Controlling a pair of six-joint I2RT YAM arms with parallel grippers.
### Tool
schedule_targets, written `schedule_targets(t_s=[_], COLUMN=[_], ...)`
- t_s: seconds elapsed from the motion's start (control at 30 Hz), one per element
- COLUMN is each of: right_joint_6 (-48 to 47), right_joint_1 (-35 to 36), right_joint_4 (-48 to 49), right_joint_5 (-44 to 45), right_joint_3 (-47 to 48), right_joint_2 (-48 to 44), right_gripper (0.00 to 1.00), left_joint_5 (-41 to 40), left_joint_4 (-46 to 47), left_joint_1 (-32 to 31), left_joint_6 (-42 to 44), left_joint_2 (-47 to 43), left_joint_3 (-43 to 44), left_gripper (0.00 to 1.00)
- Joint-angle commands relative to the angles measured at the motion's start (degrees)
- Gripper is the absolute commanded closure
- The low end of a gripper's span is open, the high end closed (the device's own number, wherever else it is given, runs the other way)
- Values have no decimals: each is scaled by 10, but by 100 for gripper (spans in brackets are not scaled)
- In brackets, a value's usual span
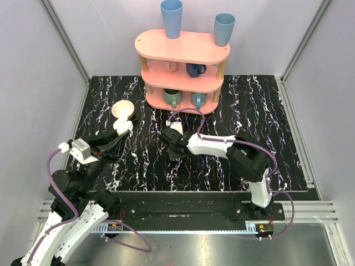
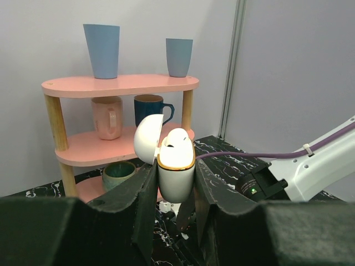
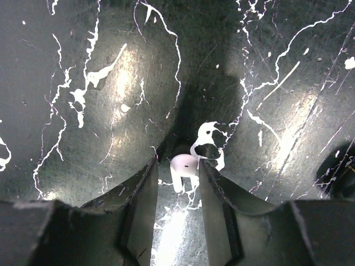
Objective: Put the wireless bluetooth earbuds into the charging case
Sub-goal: Move the left earbud to the center of the board, then pick up the left earbud from the center of the board.
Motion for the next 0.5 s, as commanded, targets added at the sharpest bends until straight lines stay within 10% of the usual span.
schedule_targets(t_s=[0.0, 0.47], right_joint_6=[41, 29], right_joint_1=[-4, -7], right_joint_4=[-28, -36], right_joint_5=[10, 20], right_joint_3=[15, 9], right_joint_2=[30, 25], right_gripper=[58, 62], left_joint_5=[3, 4], left_joint_4=[32, 29], left_joint_1=[-1, -1], left_joint_6=[-3, -2], left_joint_2=[2, 4], left_joint_3=[3, 3], left_gripper=[100, 100])
